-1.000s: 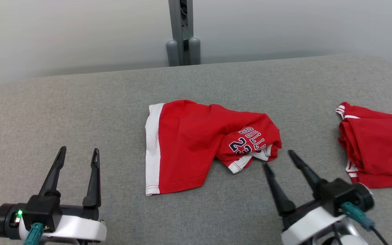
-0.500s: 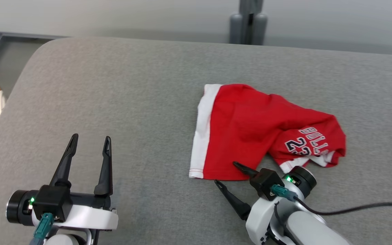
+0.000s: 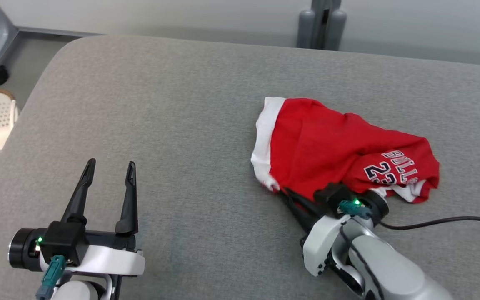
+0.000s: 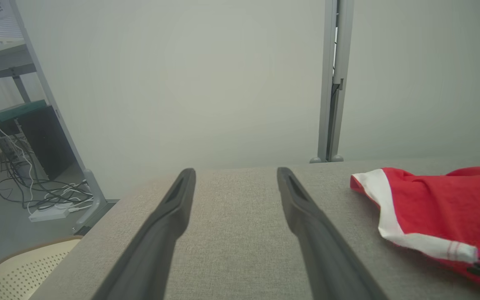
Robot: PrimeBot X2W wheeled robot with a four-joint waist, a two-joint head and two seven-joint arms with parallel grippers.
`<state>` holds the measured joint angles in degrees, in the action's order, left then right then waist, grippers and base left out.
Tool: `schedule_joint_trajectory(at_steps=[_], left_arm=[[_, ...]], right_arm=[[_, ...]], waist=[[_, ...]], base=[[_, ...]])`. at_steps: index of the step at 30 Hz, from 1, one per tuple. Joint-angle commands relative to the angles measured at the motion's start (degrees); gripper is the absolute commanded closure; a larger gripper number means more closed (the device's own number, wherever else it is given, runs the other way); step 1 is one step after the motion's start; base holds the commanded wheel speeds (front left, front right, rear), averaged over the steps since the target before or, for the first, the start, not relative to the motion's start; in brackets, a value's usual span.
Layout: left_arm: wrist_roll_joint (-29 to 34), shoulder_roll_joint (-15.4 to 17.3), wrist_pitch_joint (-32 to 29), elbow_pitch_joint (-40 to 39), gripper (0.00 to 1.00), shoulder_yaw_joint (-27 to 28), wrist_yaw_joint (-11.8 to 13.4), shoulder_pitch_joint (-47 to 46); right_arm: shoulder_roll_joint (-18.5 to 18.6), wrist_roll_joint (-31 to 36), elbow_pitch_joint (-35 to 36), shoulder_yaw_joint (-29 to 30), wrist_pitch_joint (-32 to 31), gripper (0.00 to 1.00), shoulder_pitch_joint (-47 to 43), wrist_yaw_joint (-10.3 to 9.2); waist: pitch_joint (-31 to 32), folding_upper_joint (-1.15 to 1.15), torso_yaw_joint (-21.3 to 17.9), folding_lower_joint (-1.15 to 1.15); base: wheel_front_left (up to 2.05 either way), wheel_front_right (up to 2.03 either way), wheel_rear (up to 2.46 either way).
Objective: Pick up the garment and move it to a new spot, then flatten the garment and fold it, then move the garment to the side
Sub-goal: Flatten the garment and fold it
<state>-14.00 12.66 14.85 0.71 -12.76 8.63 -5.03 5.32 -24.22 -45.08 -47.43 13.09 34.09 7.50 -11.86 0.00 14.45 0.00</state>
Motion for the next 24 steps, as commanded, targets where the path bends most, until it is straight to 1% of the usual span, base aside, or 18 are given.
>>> schedule_joint_trajectory(at_steps=[1, 5, 11, 13, 16, 19, 21, 22, 24], left_arm=[[0.4, 0.5, 0.2, 0.1, 0.0, 0.3, -0.2, -0.1], [0.5, 1.0, 0.2, -0.1, 0.0, 0.8, -0.2, 0.9], [0.4, 2.1, 0.2, -0.7, 0.0, 1.5, 0.3, 2.0], [0.3, 2.4, 0.0, -0.8, 0.0, 1.6, 0.4, 2.3], [0.2, 2.6, -0.3, -1.0, 0.0, 1.8, 0.6, 2.7], [0.0, 2.9, -0.7, -1.2, 0.0, 1.7, 0.9, 3.6], [-0.1, 3.1, -1.0, -1.4, 0.0, 1.8, 1.0, 3.7], [-0.1, 3.3, -1.2, -1.6, 0.0, 1.8, 1.1, 4.3], [-0.3, 3.5, -1.4, -1.7, 0.0, 1.8, 1.1, 4.7]], right_arm=[[0.5, -0.4, 0.7, 0.6, 0.7, 1.0, -0.4, -0.01], [3.2, -0.7, 8.3, 6.2, 2.0, 1.0, -3.0, -0.01], [7.0, 3.4, 23.6, 19.1, 2.2, 1.0, -11.4, -0.01], [7.6, 5.2, 28.3, 23.8, 1.9, 1.0, -15.1, -0.01], [7.4, 7.3, 34.1, 30.3, -0.6, 1.0, -21.2, -0.01], [6.6, 9.4, 37.4, 35.6, -3.3, 1.0, -27.2, -0.01], [5.9, 10.0, 38.5, 37.9, -4.6, 1.0, -30.4, -0.01], [5.7, 10.9, 37.8, 39.9, -5.6, 1.0, -33.0, -0.01], [5.0, 11.0, 36.9, 41.1, -5.6, 1.0, -34.6, -0.01]], waist=[[0.7, 0.0, -1.2, 0.0], [2.0, 0.0, -4.2, 0.0], [3.4, 0.0, -8.9, 0.0], [3.8, 0.0, -10.1, 0.0], [4.6, 0.0, -11.6, 0.0], [5.2, 0.0, -12.8, 0.0], [5.5, 0.0, -13.4, 0.0], [5.7, 0.0, -13.8, 0.0], [5.8, 0.0, -14.2, 0.0]], base=[[0.0, 0.0, 0.0], [0.0, 0.0, 0.0], [0.0, 0.0, 0.0], [0.0, 0.0, 0.0], [0.0, 0.0, 0.0], [0.0, 0.0, 0.0], [0.0, 0.0, 0.0], [0.0, 0.0, 0.0], [0.0, 0.0, 0.0]])
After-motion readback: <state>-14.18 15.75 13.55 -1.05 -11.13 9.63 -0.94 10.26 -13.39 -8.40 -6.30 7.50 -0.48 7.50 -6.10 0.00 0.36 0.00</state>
